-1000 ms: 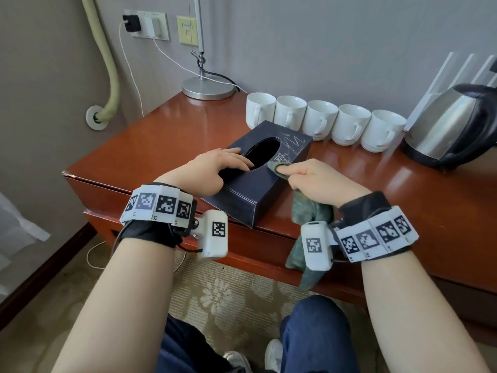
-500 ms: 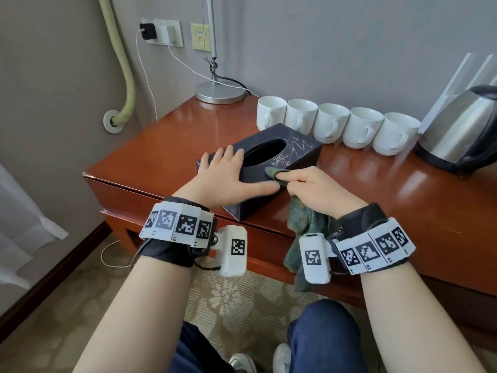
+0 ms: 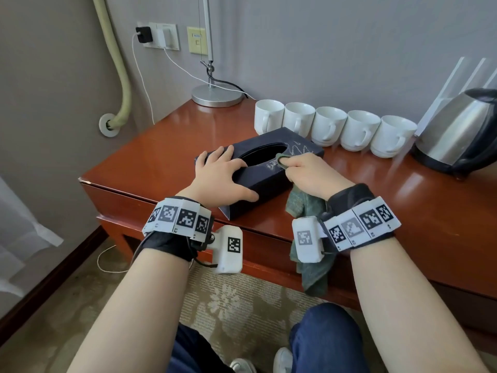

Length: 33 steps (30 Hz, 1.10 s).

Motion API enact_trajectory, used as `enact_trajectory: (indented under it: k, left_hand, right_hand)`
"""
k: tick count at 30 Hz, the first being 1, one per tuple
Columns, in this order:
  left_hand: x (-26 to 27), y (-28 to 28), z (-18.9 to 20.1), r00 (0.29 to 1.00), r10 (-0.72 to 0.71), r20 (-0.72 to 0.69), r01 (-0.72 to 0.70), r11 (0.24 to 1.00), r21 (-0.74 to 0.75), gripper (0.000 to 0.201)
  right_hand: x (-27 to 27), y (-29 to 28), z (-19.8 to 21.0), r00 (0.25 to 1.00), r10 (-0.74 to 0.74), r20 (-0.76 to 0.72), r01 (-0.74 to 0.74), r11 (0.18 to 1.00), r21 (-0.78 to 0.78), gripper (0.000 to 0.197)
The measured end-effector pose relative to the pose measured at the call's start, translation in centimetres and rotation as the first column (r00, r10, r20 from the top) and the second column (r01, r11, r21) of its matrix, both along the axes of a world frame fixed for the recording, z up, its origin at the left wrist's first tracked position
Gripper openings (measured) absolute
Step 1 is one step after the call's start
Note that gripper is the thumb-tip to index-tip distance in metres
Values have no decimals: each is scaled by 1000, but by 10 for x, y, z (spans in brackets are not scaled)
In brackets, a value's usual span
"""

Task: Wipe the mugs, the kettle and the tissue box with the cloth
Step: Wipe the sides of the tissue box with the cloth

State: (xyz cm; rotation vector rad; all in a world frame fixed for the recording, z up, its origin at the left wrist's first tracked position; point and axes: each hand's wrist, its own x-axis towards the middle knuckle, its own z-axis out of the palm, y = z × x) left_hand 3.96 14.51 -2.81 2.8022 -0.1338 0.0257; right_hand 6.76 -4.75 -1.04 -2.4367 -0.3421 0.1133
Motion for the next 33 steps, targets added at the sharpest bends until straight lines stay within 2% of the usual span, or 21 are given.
enact_trajectory:
  k: [3, 7, 9, 12, 14, 17, 21, 23, 26, 29, 33]
  left_hand:
    - [-4, 6, 1, 1000, -20, -21, 19, 999, -43, 93]
    - [-5, 9, -1, 1000, -28, -5, 28, 998, -50, 93]
    - [-6, 9, -1, 1000, -31, -2, 30, 998, -50, 91]
    - [-8, 7, 2, 999, -34, -19, 32, 998, -60, 91]
    - [-9, 6, 4, 999, -40, -36, 38, 998, -58, 91]
    - [-11, 5, 7, 998, -43, -56, 40, 998, -49, 92]
    - [-14, 8, 9, 995, -55, -78, 49, 996, -71, 94]
    - [-17, 13, 12, 990, -79, -113, 69, 993, -91, 93]
    - [-22, 20, 22, 971, -121, -204, 105, 990, -91, 88]
    - [-22, 18, 35, 949, -76, -305, 70, 997, -31, 81]
    - [-12, -11, 39, 957, 3, -290, 35, 992, 125, 77]
  right_hand:
    - [-5, 20, 2, 996, 93, -12, -93, 996, 11, 46]
    - [-22, 21, -6, 975, 208, -75, -207, 978, 24, 47]
    - [-25, 8, -7, 983, 169, -66, -168, 985, 23, 47]
    - [-16, -15, -5, 1000, -1, 0, 1, 999, 54, 48]
    - [-10, -16, -3, 999, -45, -9, 45, 996, 79, 47]
    - [-11, 7, -2, 999, 35, -14, -35, 997, 65, 42]
    - [-22, 25, -11, 983, 180, -39, -178, 982, 56, 46]
    - [-23, 11, -11, 986, 160, -38, -158, 986, 63, 45]
    - [-17, -23, -9, 1000, 26, 9, -27, 998, 54, 47]
    - [-11, -40, -6, 995, -97, 25, 96, 994, 60, 48]
    - [-20, -14, -10, 999, -8, 39, 7, 999, 32, 46]
